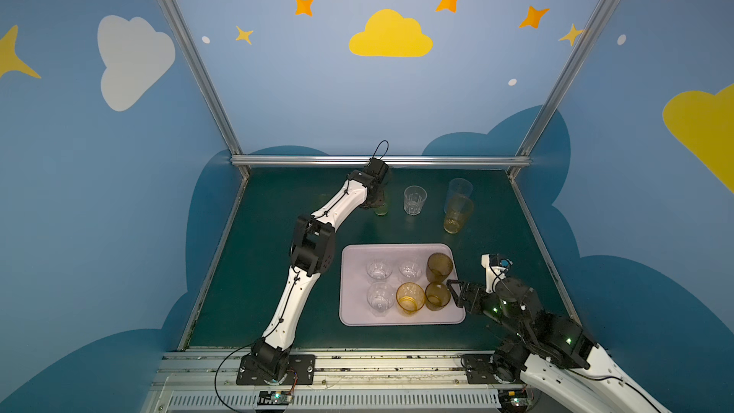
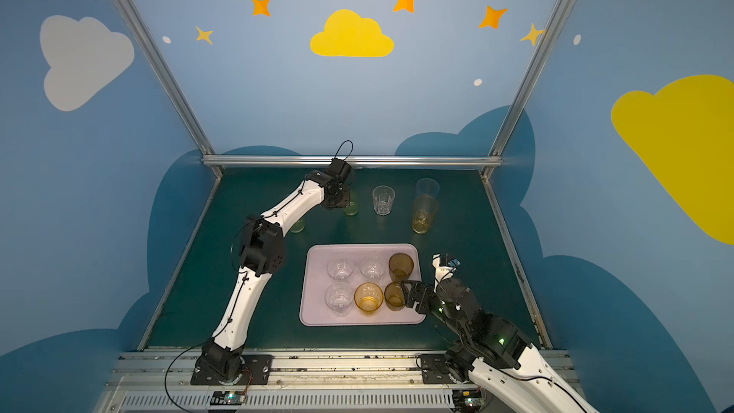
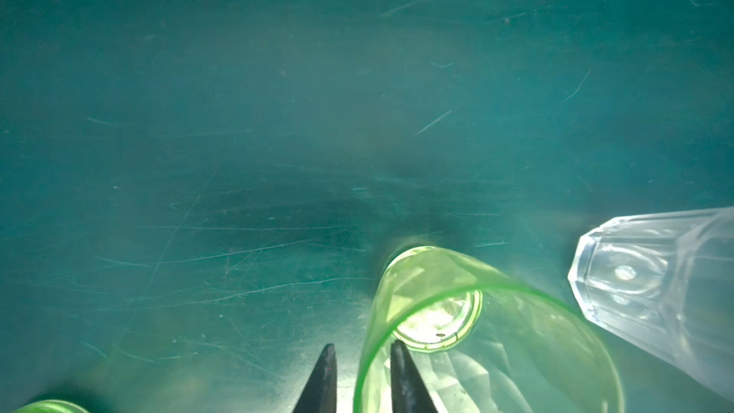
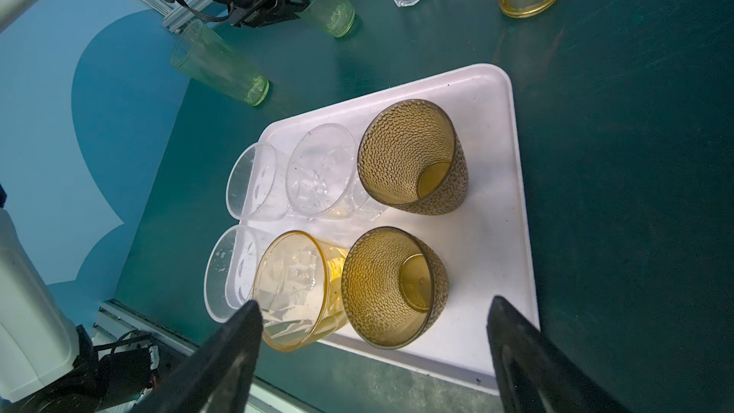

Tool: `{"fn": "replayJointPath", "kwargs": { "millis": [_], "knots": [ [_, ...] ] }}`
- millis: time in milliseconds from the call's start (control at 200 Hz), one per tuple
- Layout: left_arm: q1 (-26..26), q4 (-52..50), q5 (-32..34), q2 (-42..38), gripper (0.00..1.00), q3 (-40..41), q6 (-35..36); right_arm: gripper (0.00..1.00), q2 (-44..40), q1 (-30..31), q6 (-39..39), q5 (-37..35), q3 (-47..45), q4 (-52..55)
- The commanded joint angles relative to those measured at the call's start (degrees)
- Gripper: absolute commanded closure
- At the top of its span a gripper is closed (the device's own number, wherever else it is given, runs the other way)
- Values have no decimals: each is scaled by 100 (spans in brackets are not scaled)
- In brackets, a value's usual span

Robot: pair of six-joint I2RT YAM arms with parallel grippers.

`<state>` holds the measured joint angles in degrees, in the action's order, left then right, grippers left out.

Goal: Place the glasses into the tray
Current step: Pick up the glass from the top-center of the table.

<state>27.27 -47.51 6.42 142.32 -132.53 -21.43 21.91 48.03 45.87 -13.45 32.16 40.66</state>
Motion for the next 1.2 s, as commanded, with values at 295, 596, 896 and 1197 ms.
{"fn": "replayJointPath", "kwargs": {
  "millis": [295,596,896,1197],
  "knots": [
    [12,-187,-61,112,96,-249,78,12,-130,-38,-34,-149,-48,146],
    [50,-443,53,-54,96,-336,115,12,-265,-39,-42,-159,-93,176],
    [221,-244,-17,-934,96,447,147,12,-381,-40,-32,-239,61,205],
    [525,312,-13,-2333,96,1877,-4,12,-34,-40,-99,-74,391,100]
  ]
}}
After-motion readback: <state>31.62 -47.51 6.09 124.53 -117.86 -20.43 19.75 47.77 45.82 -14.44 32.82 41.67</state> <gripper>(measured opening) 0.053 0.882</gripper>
